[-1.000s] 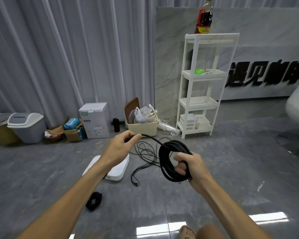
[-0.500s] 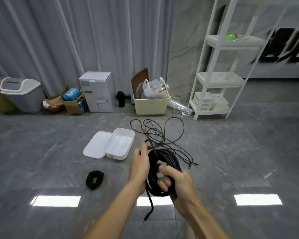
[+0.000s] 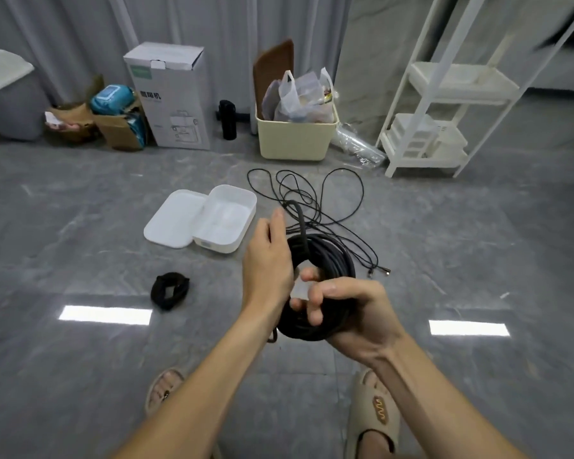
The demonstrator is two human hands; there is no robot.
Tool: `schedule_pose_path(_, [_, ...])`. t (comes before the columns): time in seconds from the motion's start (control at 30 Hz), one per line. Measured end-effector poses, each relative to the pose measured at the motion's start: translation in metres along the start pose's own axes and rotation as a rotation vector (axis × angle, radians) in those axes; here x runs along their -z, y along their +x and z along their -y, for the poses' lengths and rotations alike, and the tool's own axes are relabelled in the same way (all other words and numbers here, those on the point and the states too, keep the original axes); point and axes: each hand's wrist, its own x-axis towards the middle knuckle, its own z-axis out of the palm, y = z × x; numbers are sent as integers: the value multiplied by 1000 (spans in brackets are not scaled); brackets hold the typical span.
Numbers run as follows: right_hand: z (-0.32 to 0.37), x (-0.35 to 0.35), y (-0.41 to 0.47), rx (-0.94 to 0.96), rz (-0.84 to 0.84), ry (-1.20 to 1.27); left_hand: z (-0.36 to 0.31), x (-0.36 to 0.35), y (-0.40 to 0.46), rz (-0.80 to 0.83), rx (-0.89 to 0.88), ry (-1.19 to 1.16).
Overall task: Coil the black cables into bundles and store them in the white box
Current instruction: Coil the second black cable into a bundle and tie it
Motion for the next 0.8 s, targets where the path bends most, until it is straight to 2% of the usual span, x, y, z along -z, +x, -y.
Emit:
schedule_pose_path(0.13, [-1,0,8,-3,111,119,-3,5,4,73,151,-120])
schedule_pose_path(0.37, [-4,-1,9,-22,35,192,-7,17,4,204,193,-189])
schedule_pose_path(0.53, [0,2,6,-17,0,251,-4,25,13,301,138,-104])
schedule_pose_path(0.67, [3,8,2,-12,-62,253,4,32,23,286,120,-77])
schedule_pose_path(0.8, [3,12,0,-9,-180,225,14,31,24,259,-57,124])
